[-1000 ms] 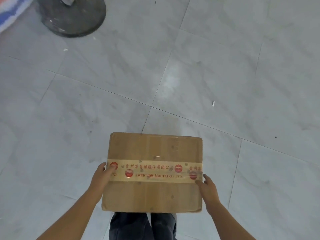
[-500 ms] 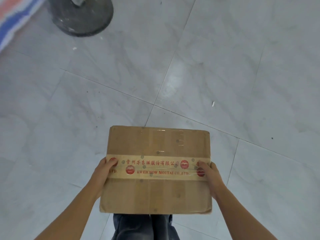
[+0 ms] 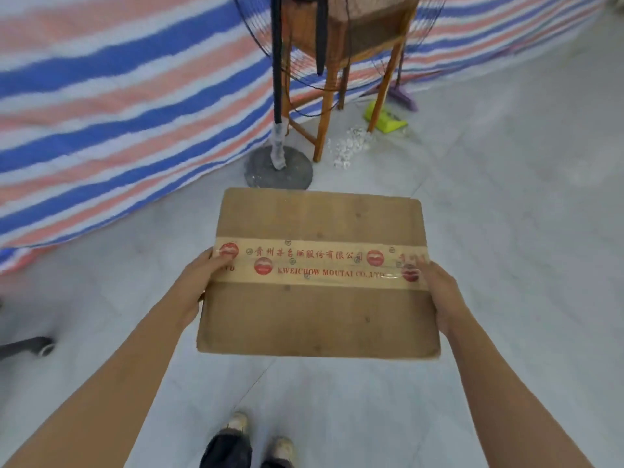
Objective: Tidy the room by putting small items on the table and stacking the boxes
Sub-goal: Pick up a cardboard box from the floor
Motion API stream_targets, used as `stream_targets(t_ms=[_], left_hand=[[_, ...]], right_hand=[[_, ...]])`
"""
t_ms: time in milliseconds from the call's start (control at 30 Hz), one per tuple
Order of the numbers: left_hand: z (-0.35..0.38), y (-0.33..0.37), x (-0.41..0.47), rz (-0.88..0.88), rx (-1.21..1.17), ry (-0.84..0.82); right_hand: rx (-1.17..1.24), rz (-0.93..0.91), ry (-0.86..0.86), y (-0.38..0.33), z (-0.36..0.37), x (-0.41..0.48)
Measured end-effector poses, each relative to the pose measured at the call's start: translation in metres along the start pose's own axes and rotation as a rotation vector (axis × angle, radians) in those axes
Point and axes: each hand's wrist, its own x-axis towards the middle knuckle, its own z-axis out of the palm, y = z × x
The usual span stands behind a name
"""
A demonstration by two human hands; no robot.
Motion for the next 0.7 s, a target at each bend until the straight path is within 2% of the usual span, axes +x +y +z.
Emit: stream_targets(t_ms=[133,300,467,700], left_hand=[[-0.033,0.049,-0.058,0.205,-0.095,0.121],[-0.124,0.077,-0.143,0.364,-0.202,0.338],[-0.221,0.050,-0.269,0.481,-0.305,0.593],[-0.284,-0.048,-0.472,0.503,-0.438,0.937]], right_hand=[[0.031,-0.154,-0.072,-0.075,0.022,-0.019],[-0.005,-0.338,-0.354,-0.152,0.092,-0.059],[-0.120,-0.428,-0.666,-0.197,0.180,-0.142],[-0.156,-0.567,-1.095,-0.169,0.276,-0.333]])
